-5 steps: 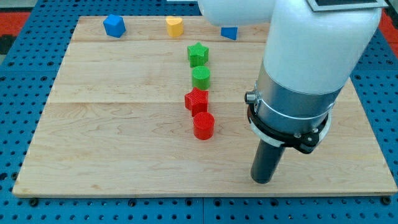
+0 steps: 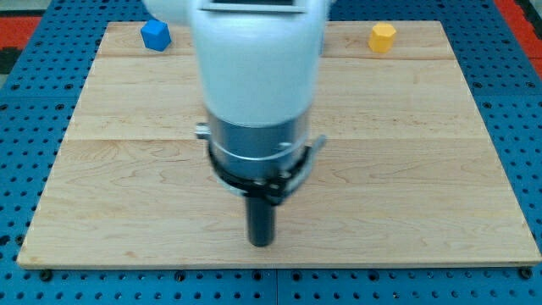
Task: Move the yellow hexagon diagonally bottom right to the blue triangle
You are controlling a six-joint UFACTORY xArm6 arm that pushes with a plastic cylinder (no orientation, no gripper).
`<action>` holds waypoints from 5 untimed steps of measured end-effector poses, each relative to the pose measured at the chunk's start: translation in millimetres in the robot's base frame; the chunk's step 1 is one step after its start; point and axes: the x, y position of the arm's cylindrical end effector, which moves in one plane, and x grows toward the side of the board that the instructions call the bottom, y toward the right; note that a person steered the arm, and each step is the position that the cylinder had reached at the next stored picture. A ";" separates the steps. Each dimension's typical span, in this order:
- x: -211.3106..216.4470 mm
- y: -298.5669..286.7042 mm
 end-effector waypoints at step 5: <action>-36.0 -27.4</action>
